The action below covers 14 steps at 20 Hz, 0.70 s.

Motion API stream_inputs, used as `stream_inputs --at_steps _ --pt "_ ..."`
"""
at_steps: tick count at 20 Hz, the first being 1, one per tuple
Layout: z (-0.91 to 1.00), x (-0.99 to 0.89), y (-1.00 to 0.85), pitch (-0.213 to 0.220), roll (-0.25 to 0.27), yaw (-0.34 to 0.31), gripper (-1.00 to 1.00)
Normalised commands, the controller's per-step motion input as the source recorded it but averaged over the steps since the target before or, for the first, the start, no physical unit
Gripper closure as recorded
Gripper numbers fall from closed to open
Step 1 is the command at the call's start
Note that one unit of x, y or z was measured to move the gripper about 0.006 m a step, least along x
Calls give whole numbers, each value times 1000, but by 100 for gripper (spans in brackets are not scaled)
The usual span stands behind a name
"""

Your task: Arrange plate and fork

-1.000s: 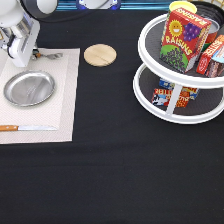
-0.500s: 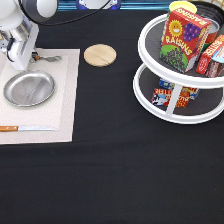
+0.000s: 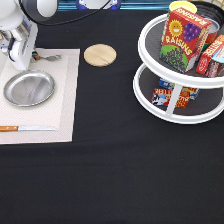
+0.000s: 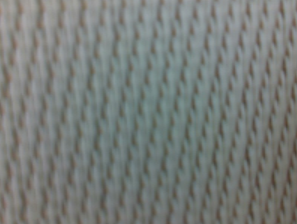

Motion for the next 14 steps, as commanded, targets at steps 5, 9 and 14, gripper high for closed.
stream_inputs --at_steps 5,9,14 --pt "38 -121 153 -17 -10 130 100" --pt "147 -157 180 -30 -65 101 -100" --pt "543 54 84 0 -70 13 -100"
